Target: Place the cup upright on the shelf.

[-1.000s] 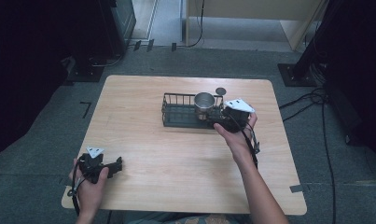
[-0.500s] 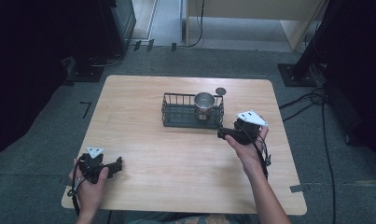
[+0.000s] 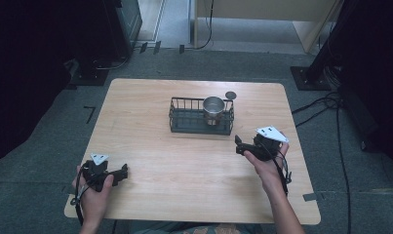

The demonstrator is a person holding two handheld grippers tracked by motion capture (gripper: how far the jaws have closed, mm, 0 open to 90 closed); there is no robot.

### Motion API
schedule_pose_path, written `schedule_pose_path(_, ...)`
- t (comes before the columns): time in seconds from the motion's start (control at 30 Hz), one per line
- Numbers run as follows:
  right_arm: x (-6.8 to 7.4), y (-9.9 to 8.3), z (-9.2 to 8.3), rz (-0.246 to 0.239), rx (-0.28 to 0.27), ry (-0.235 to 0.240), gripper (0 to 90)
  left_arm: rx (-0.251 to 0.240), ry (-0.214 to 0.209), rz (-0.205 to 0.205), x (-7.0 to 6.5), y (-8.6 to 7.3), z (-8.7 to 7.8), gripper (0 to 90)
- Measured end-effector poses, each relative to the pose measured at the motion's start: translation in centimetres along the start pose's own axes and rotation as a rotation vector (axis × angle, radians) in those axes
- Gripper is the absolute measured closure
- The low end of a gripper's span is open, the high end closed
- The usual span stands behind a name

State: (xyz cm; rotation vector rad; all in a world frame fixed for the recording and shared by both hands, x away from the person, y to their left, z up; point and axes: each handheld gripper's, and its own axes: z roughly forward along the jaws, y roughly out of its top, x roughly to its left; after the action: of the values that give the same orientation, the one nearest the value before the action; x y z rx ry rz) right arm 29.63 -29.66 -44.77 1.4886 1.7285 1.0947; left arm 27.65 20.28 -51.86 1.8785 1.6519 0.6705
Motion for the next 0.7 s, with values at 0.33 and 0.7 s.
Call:
schedule_pose_path(0.33,-2.0,-2.0,-1.0,0.013,0.027,-0.043,0.0,0.0,0.0,0.0,0.0,0.0,0.0,0.0)
schedule_pose_path(0.7,-3.7,-3.8,-1.8,0.022,0.058,-0.081,0.0,0.0,0.0,0.0,0.0,0.0,0.0,0.0)
